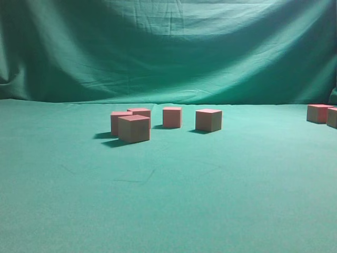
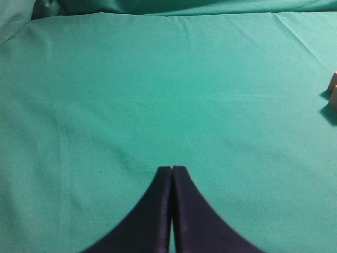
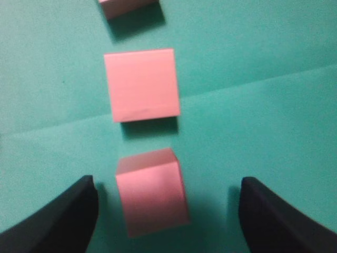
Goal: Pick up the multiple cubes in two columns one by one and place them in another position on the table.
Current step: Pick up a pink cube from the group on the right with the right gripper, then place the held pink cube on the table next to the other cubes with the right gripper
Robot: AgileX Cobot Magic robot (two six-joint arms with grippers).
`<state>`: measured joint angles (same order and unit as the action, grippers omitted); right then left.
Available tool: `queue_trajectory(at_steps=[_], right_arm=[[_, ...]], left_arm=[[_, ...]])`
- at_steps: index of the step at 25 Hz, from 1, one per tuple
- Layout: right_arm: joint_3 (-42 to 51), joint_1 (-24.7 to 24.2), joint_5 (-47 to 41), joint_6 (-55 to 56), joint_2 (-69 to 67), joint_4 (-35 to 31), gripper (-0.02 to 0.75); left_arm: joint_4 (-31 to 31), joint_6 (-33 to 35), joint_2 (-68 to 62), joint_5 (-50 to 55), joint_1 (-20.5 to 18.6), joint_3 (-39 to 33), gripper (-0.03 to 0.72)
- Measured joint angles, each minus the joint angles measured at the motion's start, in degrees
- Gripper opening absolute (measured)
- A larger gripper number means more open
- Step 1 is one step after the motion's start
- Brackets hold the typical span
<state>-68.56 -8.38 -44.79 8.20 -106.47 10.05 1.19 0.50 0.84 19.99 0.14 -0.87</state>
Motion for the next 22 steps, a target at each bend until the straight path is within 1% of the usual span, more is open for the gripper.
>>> queue_trajectory(at_steps=[7,10,11,12,13,16,18,20,22], right_arm=[[0.0,-0.09,1.37,-1.48,-2.84,-0.11,0.538],[0.0,-0.09,1.83,-1.61,-2.84,-0.11,0.395],[0.0,-0.09,1.83,-1.61,-2.84,-0.2,0.317],[0.0,-0.09,1.86,-1.61,-2.84,-0.2,0.266],[0.0,-0.09,1.86,-1.61,-2.84,-0.23,0.251],[-0.11,-0.09,1.58,-1.61,-2.84,-0.87,0.26],[-0.66,-0.09,-0.05,-1.61,-2.84,-2.61,0.26],[-2.12,0.04,-4.19,-1.94,-2.38,-5.71,0.26],[-3.72,0.78,-8.34,-5.05,-0.7,-8.86,0.26]], left_arm=[[0.0,0.0,0.0,0.0,0.0,0.0,0.0],[0.0,0.0,0.0,0.0,0.0,0.0,0.0],[0.0,0.0,0.0,0.0,0.0,0.0,0.0],[0.0,0.0,0.0,0.0,0.0,0.0,0.0],[0.0,0.0,0.0,0.0,0.0,0.0,0.0],[0.0,0.0,0.0,0.0,0.0,0.0,0.0],[0.0,0.0,0.0,0.0,0.0,0.0,0.0],[0.0,0.0,0.0,0.0,0.0,0.0,0.0],[0.0,0.0,0.0,0.0,0.0,0.0,0.0]])
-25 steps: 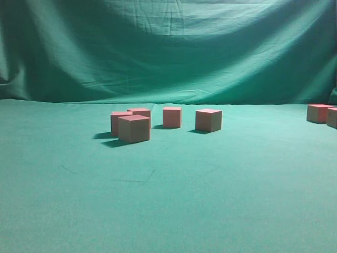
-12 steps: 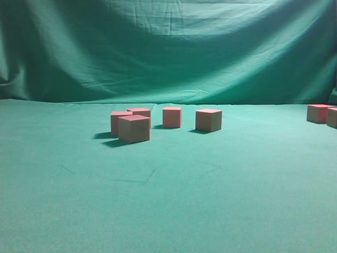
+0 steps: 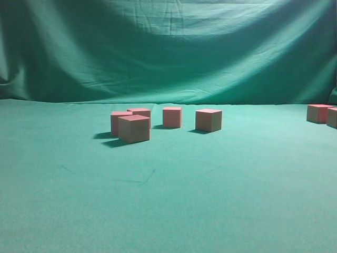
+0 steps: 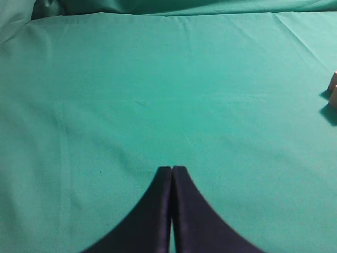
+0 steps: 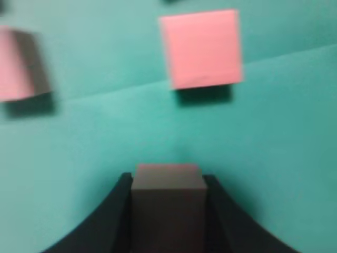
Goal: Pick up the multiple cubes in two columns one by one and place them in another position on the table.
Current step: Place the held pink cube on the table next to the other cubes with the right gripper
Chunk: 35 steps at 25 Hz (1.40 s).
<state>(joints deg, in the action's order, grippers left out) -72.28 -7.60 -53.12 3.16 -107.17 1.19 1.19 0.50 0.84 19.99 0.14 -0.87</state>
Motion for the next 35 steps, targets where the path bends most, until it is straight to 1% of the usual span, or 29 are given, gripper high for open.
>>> queue_trajectory(at_steps=[2,4,6,9,10,11,13,16,19,22,24,29,32,35], right_arm=[[-0.8,2.11,-2.43,-3.99,3.0,-3.59,0.26],[-1.19,5.23,-3.84,-5.89,6.62,-6.6,0.26],[-1.28,10.34,-4.8,-7.62,10.49,-8.31,0.26],[-1.28,19.88,-6.32,-8.4,14.36,-9.09,0.26],[-1.28,22.68,-6.8,-8.53,14.85,-9.19,0.26],[-1.28,26.56,-7.49,-8.62,15.07,-9.41,0.26],[-1.28,31.8,-7.87,-8.62,15.07,-9.43,0.26],[-1.28,40.16,-7.06,-8.62,15.07,-9.52,0.26],[-1.51,46.86,-4.09,-10.52,14.25,-9.52,0.26],[-4.24,50.94,-4.37,-12.22,11.37,-8.2,0.26],[-7.34,52.19,-6.23,-12.95,8.6,-6.38,0.26],[-16.85,52.75,-12.06,-15.8,0.05,-2.99,0.26],[-20.77,52.75,-13.01,-17.96,-4.37,-2.74,0.26],[-22.57,52.75,-13.11,-20.03,-7.74,-2.01,0.26]], left_arm=[[0.0,0.0,0.0,0.0,0.0,0.0,0.0],[0.0,0.0,0.0,0.0,0.0,0.0,0.0],[0.0,0.0,0.0,0.0,0.0,0.0,0.0],[0.0,0.0,0.0,0.0,0.0,0.0,0.0],[0.0,0.0,0.0,0.0,0.0,0.0,0.0],[0.0,0.0,0.0,0.0,0.0,0.0,0.0],[0.0,0.0,0.0,0.0,0.0,0.0,0.0],[0.0,0.0,0.0,0.0,0.0,0.0,0.0],[0.0,0.0,0.0,0.0,0.0,0.0,0.0],[0.0,0.0,0.0,0.0,0.0,0.0,0.0],[0.0,0.0,0.0,0.0,0.0,0.0,0.0],[0.0,0.0,0.0,0.0,0.0,0.0,0.0],[0.0,0.0,0.0,0.0,0.0,0.0,0.0],[0.0,0.0,0.0,0.0,0.0,0.0,0.0]])
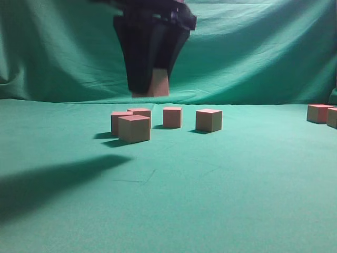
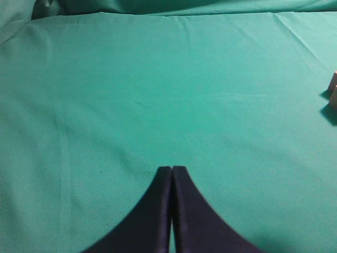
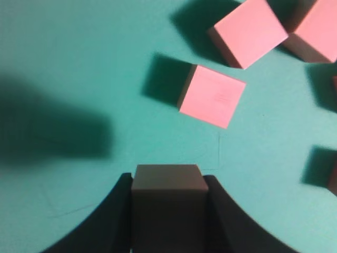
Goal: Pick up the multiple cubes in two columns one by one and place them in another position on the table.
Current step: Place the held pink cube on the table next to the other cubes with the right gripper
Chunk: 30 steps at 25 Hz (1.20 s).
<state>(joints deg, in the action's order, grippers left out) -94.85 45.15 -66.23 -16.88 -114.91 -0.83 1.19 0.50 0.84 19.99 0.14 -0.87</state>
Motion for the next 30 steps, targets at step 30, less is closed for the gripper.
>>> queue_trajectory(at_steps=[30], right_arm=[[-0.69,-1.77,5.21,0.27,-8.28,3.19,0.26]], left_arm=[[0.0,0.0,0.0,0.0,0.0,0.0,0.0]])
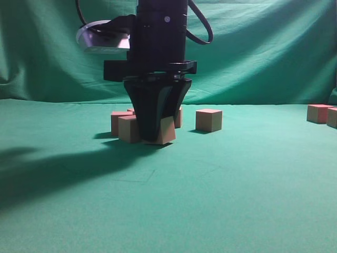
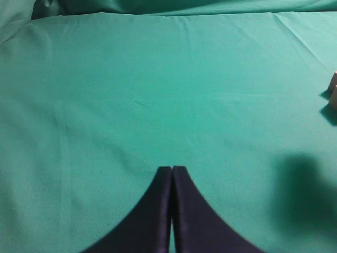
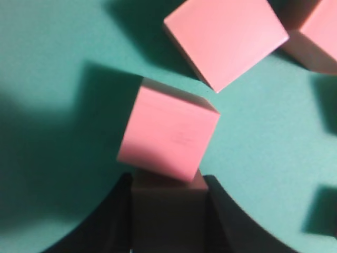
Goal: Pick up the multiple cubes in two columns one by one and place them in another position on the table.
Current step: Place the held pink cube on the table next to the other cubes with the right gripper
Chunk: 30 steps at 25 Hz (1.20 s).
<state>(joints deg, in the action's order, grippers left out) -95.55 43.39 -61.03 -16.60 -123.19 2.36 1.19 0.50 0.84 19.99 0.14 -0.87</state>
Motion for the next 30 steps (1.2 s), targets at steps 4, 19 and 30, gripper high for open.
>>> queue_trajectory(at_steps=[4,19,30], right_arm=[[0.0,0.0,-0.12,0.0,0.0,0.0,0.26],[0.0,0.0,-1.41,0.0,0.0,-0.06,0.26],[0.0,0.0,-1.41,0.78,0.0,-0.06,0.526]], left_arm=[[0.0,0.0,0.0,0.0,0.0,0.0,0.0],[0.0,0.0,0.0,0.0,0.0,0.0,0.0],[0.0,0.0,0.0,0.0,0.0,0.0,0.0]])
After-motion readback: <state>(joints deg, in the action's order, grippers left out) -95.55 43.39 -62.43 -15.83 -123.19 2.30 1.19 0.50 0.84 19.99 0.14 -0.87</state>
